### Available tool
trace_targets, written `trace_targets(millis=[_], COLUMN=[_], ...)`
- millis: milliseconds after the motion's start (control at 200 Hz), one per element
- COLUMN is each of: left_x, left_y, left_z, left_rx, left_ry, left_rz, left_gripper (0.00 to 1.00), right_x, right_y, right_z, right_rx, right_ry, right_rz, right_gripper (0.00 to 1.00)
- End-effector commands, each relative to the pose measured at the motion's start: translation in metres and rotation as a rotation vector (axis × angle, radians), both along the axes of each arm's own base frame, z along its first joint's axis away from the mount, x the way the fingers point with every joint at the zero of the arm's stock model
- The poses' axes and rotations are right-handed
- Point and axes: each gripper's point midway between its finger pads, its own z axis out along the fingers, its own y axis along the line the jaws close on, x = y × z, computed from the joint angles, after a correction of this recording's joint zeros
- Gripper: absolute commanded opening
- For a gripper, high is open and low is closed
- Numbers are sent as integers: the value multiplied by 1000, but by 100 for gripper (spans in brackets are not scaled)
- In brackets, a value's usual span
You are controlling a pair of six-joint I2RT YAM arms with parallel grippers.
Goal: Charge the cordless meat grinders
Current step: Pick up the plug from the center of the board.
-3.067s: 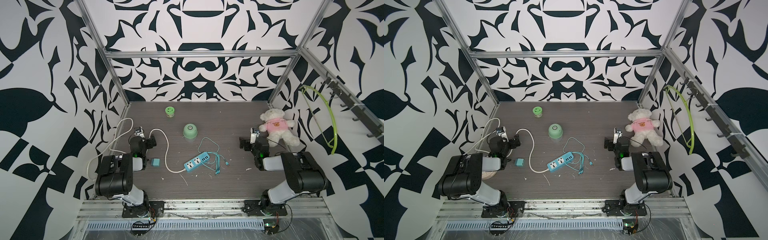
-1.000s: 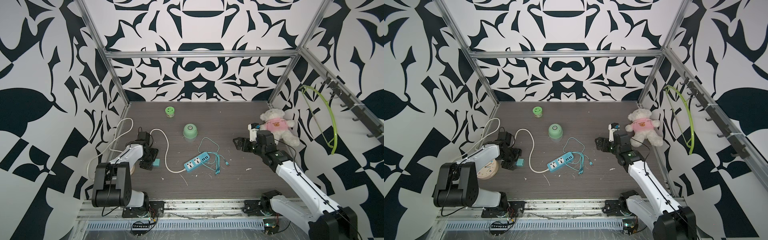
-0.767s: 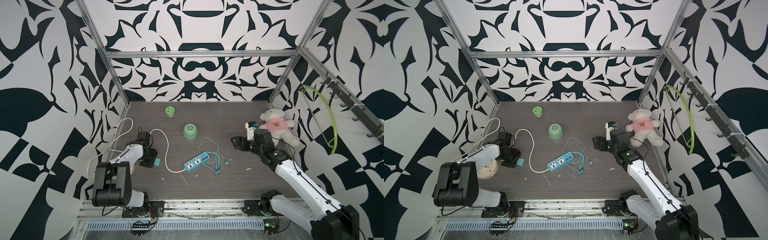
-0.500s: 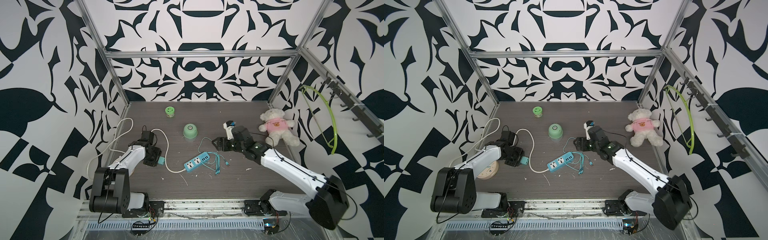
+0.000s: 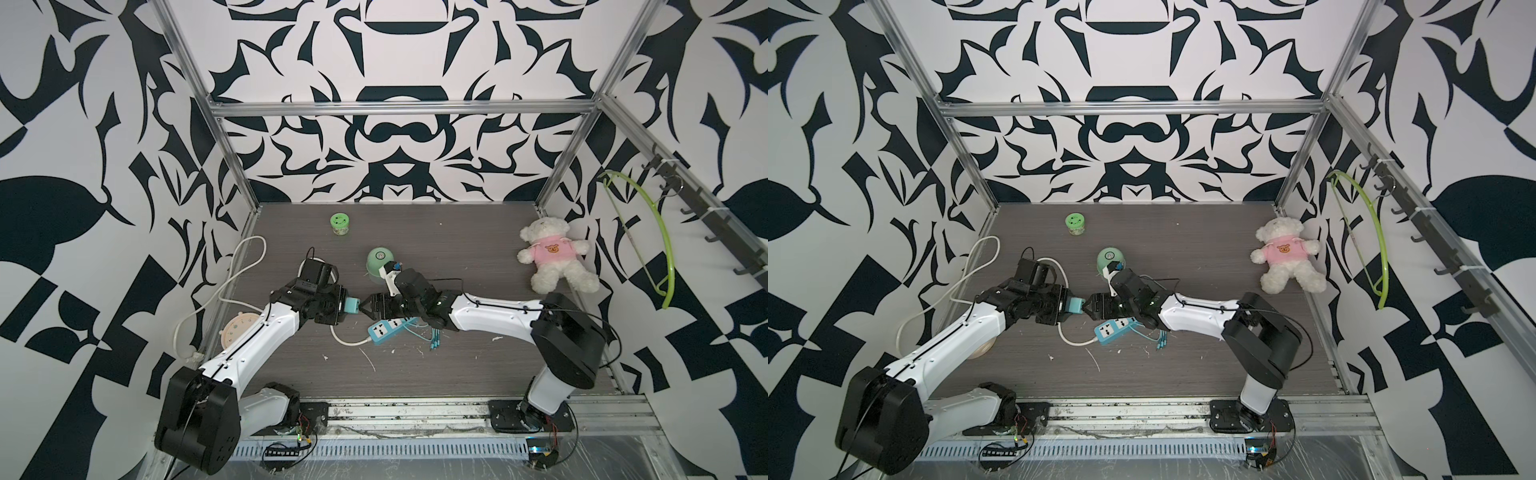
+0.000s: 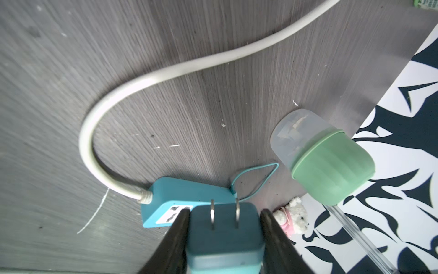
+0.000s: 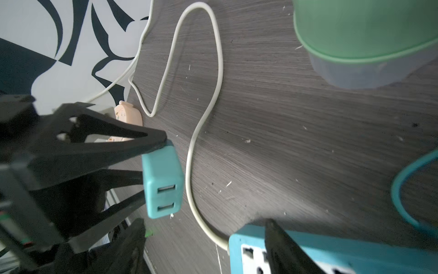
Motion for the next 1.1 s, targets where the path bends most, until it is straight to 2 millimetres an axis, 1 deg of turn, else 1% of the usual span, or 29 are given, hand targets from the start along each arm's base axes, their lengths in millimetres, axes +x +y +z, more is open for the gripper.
trace_targets(millis=[0, 180, 265, 300, 345, 460, 465, 515, 590, 665, 820, 905, 1095], left_x=[3, 1, 0, -1, -2, -3, -3, -3, -3, 0, 3, 4, 3], left_y=[-6, -7, -7, -6, -5, -4, -4, -4, -5, -6, -9, -10, -11], left_z=[13, 13, 12, 12, 10, 7, 7, 6, 6, 6, 7, 9, 13], left_rx=[-62, -82, -84, -85, -83, -84, -83, -85, -89, -90, -100, -104, -112], left_ry=[-17, -16, -13, -12, -8, -3, -3, -3, -1, -6, -8, -15, -21], left_rz=[37, 46, 52, 55, 61, 72, 73, 74, 72, 70, 62, 60, 60], left_gripper=[34, 34, 34, 34, 34, 33, 33, 33, 32, 32, 32, 31, 31], right_x=[12, 20, 19, 18, 19, 22, 21, 21, 17, 11, 2, 3, 8], right_y=[28, 43, 53, 55, 52, 31, 31, 21, 15, 18, 36, 41, 50], right_z=[45, 42, 45, 47, 45, 40, 43, 43, 47, 47, 49, 44, 43], right_rx=[188, 235, 285, 304, 300, 266, 269, 260, 257, 259, 290, 295, 321], right_ry=[-34, -23, -8, -7, -7, -38, -43, -60, -76, -72, -38, -20, -17], right_rz=[9, 11, 36, 42, 29, -53, -56, -81, -74, -33, 57, 62, 64], right_gripper=[67, 55, 50, 50, 52, 62, 62, 65, 68, 67, 64, 62, 45])
